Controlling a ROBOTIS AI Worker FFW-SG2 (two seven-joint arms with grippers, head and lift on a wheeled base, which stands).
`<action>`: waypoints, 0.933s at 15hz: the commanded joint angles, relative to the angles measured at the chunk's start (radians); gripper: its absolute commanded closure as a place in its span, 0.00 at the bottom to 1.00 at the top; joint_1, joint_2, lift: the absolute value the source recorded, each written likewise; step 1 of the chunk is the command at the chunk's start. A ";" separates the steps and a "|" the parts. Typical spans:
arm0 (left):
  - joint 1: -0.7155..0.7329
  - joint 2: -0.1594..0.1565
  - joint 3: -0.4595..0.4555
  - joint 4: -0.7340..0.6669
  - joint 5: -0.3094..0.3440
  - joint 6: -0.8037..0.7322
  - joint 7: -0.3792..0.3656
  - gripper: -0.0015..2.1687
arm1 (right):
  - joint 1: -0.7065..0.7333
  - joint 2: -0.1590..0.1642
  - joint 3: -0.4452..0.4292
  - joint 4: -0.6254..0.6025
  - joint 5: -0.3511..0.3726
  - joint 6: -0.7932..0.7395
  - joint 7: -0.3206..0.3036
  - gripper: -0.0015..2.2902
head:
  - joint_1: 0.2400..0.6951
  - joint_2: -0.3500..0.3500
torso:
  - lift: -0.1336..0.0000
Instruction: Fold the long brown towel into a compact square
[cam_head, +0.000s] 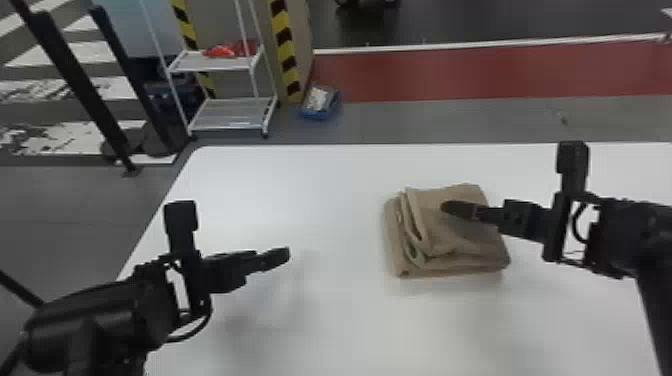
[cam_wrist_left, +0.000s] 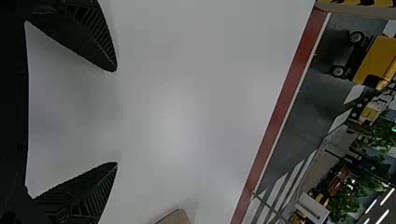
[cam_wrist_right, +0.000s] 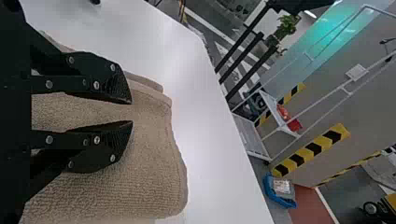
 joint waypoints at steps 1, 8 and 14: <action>0.003 0.000 -0.002 -0.003 0.001 0.000 0.000 0.04 | -0.026 0.001 0.077 0.036 0.041 -0.007 -0.001 0.89 | 1.00 0.72 | 0.10; 0.013 0.000 0.016 -0.009 0.001 0.000 -0.008 0.04 | 0.028 0.001 0.220 -0.016 0.068 0.125 0.065 0.89 | 1.00 0.83 | 0.10; 0.010 0.000 0.013 -0.009 0.001 0.000 -0.006 0.04 | 0.143 0.001 0.226 -0.208 0.065 0.318 0.147 0.89 | 1.00 0.90 | 0.10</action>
